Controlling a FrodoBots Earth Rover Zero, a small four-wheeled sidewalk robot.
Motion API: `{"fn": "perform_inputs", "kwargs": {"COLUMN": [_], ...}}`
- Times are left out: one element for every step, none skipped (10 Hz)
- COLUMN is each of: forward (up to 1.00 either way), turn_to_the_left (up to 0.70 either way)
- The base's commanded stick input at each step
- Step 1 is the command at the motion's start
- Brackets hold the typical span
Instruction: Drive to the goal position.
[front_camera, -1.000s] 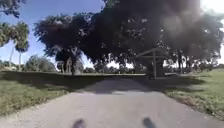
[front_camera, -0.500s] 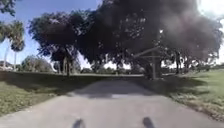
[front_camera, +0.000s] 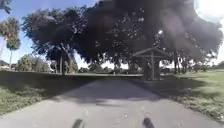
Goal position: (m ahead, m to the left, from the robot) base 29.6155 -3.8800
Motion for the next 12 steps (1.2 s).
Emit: {"fn": "perform_inputs", "kwargs": {"forward": [0.85, 0.85, 0.85, 0.85, 0.85, 0.85, 0.85, 0.85, 0.85, 0.85, 0.85, 0.85], "turn_to_the_left": [0.2, 0.34, 0.34, 0.34, 0.34, 0.09, 0.0, 0.0, 0.0, 0.0, 0.0, 0.0]}}
